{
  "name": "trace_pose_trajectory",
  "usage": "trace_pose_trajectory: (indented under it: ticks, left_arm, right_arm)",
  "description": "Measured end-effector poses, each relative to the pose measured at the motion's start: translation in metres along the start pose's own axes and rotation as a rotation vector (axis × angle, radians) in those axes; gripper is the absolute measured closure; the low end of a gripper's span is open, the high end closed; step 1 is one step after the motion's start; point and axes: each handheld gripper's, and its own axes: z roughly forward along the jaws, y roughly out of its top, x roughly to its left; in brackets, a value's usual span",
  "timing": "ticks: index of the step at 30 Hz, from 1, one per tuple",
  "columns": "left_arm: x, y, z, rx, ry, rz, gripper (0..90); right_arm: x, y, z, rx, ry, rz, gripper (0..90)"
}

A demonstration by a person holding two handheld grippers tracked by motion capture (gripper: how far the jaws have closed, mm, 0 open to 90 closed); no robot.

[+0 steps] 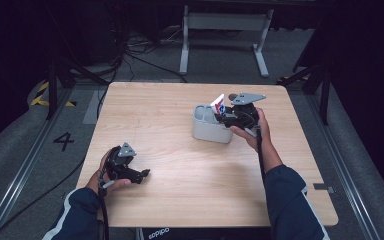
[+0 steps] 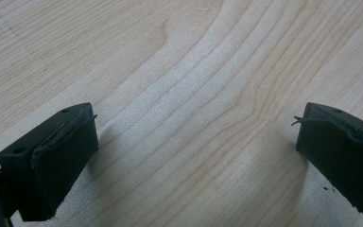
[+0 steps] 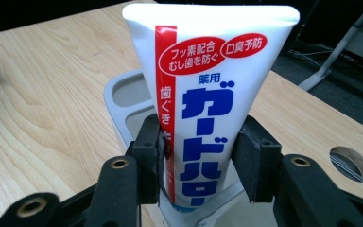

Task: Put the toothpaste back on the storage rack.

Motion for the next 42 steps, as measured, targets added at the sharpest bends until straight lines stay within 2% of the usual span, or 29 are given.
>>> trace_pose_trajectory:
  ticks: [2, 13, 18, 20, 34, 42]
  left_arm:
    - [0.000, 0.000, 0.000, -0.001, -0.001, 0.000, 0.2]
    - [0.000, 0.000, 0.000, -0.001, -0.001, 0.000, 0.1]
    - [0.000, 0.000, 0.000, 0.000, 0.000, -0.001, 0.2]
    - [0.000, 0.000, 0.000, -0.001, -0.001, -0.002, 0.2]
    - [0.000, 0.000, 0.001, -0.005, -0.001, -0.005, 0.2]
    - [0.000, 0.000, 0.001, -0.005, -0.002, -0.005, 0.2]
  right_arm:
    - [0.000, -0.002, 0.001, 0.012, 0.000, -0.004, 58.0]
    - [0.000, -0.004, 0.000, 0.005, 0.015, 0.003, 56.0]
    - [0.004, -0.004, 0.000, 0.012, 0.037, -0.024, 54.5]
    - [0.006, -0.004, 0.000, 0.015, 0.020, -0.034, 55.3]
    - [0.003, -0.011, -0.007, -0.007, 0.024, -0.009, 53.9]
    - [0.005, -0.011, -0.011, -0.014, 0.019, -0.020, 53.7]
